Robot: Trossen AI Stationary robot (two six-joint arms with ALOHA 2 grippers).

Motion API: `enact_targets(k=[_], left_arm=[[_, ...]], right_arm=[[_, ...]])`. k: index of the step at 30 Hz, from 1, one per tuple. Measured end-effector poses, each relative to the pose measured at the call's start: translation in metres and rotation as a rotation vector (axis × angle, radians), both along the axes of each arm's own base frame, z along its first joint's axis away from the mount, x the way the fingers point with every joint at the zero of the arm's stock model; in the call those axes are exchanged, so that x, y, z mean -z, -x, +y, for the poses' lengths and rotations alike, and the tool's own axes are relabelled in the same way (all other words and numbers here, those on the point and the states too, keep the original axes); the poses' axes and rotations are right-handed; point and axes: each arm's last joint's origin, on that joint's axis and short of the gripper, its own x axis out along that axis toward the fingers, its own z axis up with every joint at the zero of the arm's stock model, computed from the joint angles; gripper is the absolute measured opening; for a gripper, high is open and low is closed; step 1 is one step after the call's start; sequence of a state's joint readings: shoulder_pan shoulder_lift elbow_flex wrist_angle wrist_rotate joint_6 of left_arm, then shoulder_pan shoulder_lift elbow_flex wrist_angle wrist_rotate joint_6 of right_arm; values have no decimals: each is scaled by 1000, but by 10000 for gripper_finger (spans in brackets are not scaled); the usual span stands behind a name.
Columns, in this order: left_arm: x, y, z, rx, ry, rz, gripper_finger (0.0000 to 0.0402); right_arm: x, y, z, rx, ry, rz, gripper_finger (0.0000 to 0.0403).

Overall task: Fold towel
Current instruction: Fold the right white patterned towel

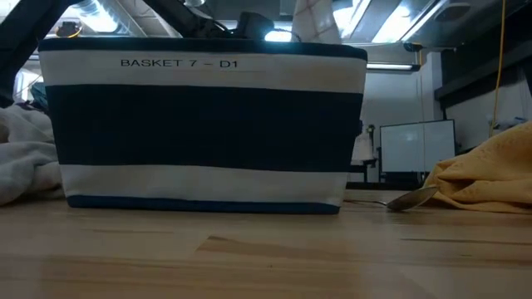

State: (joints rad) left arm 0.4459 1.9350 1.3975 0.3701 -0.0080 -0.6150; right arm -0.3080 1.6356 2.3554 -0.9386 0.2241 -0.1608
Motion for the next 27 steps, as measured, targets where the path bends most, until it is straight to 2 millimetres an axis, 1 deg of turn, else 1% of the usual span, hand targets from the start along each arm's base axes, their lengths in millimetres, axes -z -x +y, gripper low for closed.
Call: enact_targets(k=[5,8,10,11,13,15,19,21,23,27], left_arm=[[2,-5,-17,388,128,-21,136],[1,-6,-26,613,177,-35,136],[0,-5,-29,727,201,-39,136],[0,-4,-31,754,222,-33,136],[1,-1,-31,755,258,-2,133],[3,4,-28,719,266,49,126],[4,18,-20,570,262,185,102],[2,21,-21,521,237,226,90],[1,19,-28,532,212,232,80],[-1,8,-50,586,156,220,71]], right_arm=[[0,1,0,-2,1,8,3],[1,3,1,2,1,25,3],[1,6,1,15,5,36,3],[1,7,1,26,10,38,3],[-1,10,2,32,19,41,3],[0,12,3,30,17,51,3],[2,16,4,29,6,86,3],[3,16,4,31,3,99,3],[3,16,3,46,14,94,3],[-1,14,2,48,55,71,3]])
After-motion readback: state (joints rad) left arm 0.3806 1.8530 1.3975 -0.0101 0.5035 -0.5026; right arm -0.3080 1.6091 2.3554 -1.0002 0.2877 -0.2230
